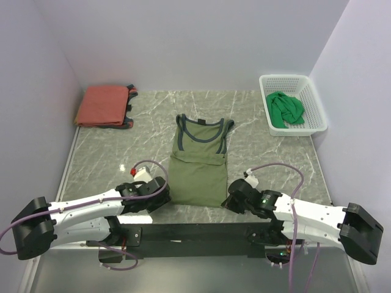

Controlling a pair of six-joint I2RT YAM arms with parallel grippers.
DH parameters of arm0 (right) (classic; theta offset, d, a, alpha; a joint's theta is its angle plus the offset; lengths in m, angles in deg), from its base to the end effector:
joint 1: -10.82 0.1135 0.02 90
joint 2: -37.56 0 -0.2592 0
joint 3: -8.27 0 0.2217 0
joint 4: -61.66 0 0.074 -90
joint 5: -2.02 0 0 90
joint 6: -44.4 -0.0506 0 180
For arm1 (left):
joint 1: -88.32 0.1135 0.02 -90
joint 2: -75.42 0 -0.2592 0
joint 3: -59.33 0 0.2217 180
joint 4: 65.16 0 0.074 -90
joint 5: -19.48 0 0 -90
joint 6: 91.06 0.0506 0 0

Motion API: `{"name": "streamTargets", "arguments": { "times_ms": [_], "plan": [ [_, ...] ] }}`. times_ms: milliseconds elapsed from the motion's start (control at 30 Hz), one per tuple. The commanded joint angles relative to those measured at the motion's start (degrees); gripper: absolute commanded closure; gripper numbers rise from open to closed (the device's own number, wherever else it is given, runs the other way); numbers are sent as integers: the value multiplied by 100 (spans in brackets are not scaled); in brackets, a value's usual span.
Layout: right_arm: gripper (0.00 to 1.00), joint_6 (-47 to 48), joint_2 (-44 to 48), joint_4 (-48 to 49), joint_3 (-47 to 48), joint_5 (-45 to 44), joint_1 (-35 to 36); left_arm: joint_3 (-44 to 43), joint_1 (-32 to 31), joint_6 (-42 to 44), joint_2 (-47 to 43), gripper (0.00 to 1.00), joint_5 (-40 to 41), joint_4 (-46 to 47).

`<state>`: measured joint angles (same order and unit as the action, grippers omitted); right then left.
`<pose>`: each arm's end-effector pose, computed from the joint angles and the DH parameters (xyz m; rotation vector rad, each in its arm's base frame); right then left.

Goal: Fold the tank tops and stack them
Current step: Fold the tank top

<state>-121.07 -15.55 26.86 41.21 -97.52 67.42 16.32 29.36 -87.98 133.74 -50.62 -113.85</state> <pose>0.0861 0.1153 0.1429 0.5060 2.6172 0.6781 0.0926 -0.1205 0.1663 -0.7432 2.5417 -0.4478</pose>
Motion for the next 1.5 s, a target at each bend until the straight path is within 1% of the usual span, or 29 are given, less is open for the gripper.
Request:
{"name": "streamTargets", "arguments": {
  "times_ms": [0,33,133,233,333,433,467,533,567,600,733,767,867,967,1000,1067,1100,1167,1233,1300,1333,1367,1400,1433,1467],
  "plan": [
    [100,-22,203,-375,209,-451,35,199,7,-28,4,38,102,703],
    [100,-4,308,-646,288,-600,27,278,77,42,21,39,23,889],
    [100,93,712,-1051,535,-803,35,603,235,236,161,43,-372,1592],
    [100,207,836,-1280,711,-848,35,736,297,280,337,46,-487,1875],
    [100,269,758,-1238,738,-751,35,789,315,333,390,51,-522,2086],
    [100,286,705,-1124,667,-655,27,762,324,342,390,59,-496,2052],
    [100,304,705,-1106,650,-637,27,727,324,351,373,70,-496,1982],
    [100,339,722,-1166,676,-637,27,640,324,421,233,83,-444,1885],
    [100,374,757,-1202,737,-637,27,596,324,464,180,95,-417,1719],
    [100,435,775,-1246,781,-645,27,543,324,578,101,99,-391,1630],
    [100,585,880,-1492,1036,-558,44,78,324,895,-460,100,-276,1059],
    [100,559,967,-1501,1019,-523,114,16,315,974,-567,99,-294,832],
    [100,471,1187,-1554,949,-426,255,-134,271,1036,-980,100,-451,584],
    [100,313,1354,-1685,1036,-478,614,-335,105,1028,-1305,99,-470,189],
    [100,173,1381,-1746,1106,-531,955,-406,34,984,-1393,99,-417,75],
    [100,41,1347,-1896,1396,-785,1360,-591,-168,957,-1569,99,-373,-181],
    [100,-73,1285,-1949,1501,-873,1711,-652,-212,948,-1613,99,-382,-251],
    [100,-126,996,-2151,1888,-1101,1959,-854,-318,922,-1684,100,-390,-470],
    [100,-110,759,-2300,2221,-1190,2048,-1082,-344,887,-1719,99,-286,-629],
    [100,48,687,-2318,2398,-1401,2005,-1241,-344,957,-1667,100,-23,-709],
    [100,197,635,-2266,2564,-1410,1708,-1450,-292,1061,-1606,99,118,-682],
    [100,633,591,-2205,2635,-1341,1401,-1583,-239,1297,-1518,99,232,-630],
    [100,899,556,-2100,2688,-983,1067,-1724,-126,1448,-1404,99,312,-603],
    [100,1163,468,-1716,2723,-788,411,-1977,258,1658,-1090,99,226,-507],
    [100,1652,389,-1521,2759,-612,109,-2067,523,2130,-930,99,59,-132]
  ]
}}
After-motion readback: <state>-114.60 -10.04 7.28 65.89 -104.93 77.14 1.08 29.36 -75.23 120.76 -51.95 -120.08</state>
